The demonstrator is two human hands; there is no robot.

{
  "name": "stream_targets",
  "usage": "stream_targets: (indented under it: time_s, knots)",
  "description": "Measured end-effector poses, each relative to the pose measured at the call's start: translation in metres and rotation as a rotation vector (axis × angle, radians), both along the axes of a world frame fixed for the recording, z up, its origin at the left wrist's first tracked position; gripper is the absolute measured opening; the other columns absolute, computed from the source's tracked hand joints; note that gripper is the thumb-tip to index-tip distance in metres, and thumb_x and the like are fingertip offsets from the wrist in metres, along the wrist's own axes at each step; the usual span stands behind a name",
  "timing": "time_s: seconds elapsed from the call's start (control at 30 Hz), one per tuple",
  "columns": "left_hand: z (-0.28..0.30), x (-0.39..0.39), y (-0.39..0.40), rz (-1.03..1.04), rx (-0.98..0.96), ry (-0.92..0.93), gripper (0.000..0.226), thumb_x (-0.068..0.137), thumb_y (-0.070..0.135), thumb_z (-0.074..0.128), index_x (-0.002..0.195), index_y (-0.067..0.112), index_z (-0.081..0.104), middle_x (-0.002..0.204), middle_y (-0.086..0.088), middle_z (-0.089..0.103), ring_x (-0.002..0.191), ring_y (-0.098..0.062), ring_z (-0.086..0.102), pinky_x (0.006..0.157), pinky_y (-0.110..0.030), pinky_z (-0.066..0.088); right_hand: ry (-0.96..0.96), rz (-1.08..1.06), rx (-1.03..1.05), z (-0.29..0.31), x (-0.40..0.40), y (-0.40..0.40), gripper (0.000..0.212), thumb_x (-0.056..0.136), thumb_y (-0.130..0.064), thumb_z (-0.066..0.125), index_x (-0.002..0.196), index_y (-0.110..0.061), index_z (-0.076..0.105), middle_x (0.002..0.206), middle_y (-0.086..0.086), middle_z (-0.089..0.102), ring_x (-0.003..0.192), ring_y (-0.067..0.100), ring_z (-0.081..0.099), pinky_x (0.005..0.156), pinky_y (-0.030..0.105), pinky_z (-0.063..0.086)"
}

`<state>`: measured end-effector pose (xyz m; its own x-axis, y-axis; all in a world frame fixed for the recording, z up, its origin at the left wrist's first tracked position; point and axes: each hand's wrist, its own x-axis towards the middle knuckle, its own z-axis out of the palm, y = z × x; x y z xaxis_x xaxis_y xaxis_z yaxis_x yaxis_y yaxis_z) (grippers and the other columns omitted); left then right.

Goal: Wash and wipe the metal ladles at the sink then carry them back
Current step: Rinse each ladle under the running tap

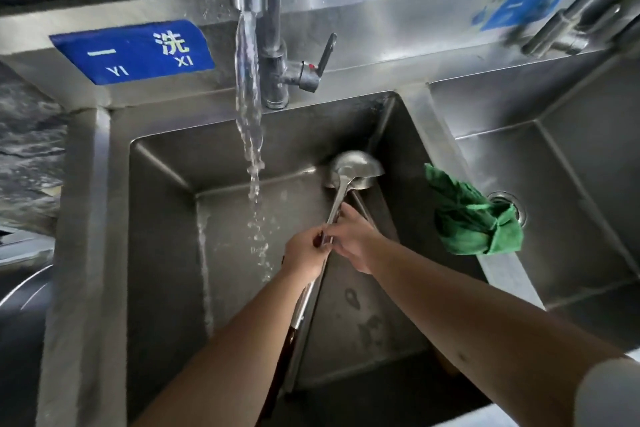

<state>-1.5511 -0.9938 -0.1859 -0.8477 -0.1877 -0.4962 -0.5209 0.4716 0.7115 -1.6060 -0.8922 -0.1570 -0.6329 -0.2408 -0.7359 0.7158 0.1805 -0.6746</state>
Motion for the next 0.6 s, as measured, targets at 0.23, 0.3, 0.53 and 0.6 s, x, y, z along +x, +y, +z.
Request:
stream_targets:
  time_s: [0.23, 0.3, 0.53, 0.6]
  knots:
    - [-0.038, -0.007, 0.009, -0.021, -0.076, -0.036, 0.025, 0.088, 0.014, 0.056, 0.106, 0.027, 0.069, 0.099, -0.001, 0.073, 0.095, -0.023, 0.065, 0.074, -0.028, 0.046, -0.021, -0.002, -0.065, -0.033, -0.004, 0.010, 0.044, 0.088, 0.012, 0.054, 0.125, -0.010, 0.046, 0.116, 0.014, 0.067, 0.092, 0.015, 0.066, 0.082, 0.027, 0.055]
    - [-0.043, -0.007, 0.013, -0.029, -0.079, -0.035, 0.025, 0.089, 0.009, 0.054, 0.107, 0.021, 0.068, 0.101, 0.000, 0.070, 0.097, -0.022, 0.063, 0.069, -0.024, 0.036, -0.028, 0.022, -0.051, -0.043, -0.005, 0.011, 0.056, 0.084, 0.010, 0.058, 0.132, -0.016, 0.045, 0.119, 0.011, 0.067, 0.106, 0.022, 0.065, 0.099, 0.039, 0.051]
    - [-0.053, -0.011, 0.018, -0.045, -0.069, -0.029, 0.040, 0.090, 0.001, 0.050, 0.124, 0.018, 0.062, 0.116, -0.003, 0.068, 0.109, -0.023, 0.061, 0.074, -0.016, 0.033, -0.087, 0.027, -0.016, -0.060, -0.009, 0.014, 0.076, 0.078, -0.003, 0.068, 0.144, -0.020, 0.035, 0.123, 0.005, 0.066, 0.113, 0.021, 0.063, 0.106, 0.044, 0.045]
    - [-0.052, -0.011, 0.020, -0.074, -0.060, -0.040, 0.042, 0.089, 0.002, 0.052, 0.128, 0.017, 0.059, 0.117, -0.004, 0.067, 0.110, -0.023, 0.060, 0.065, -0.011, 0.029, -0.088, 0.051, -0.029, -0.057, -0.007, 0.016, 0.057, 0.085, -0.002, 0.065, 0.136, -0.019, 0.045, 0.120, 0.005, 0.067, 0.113, 0.021, 0.063, 0.105, 0.040, 0.046]
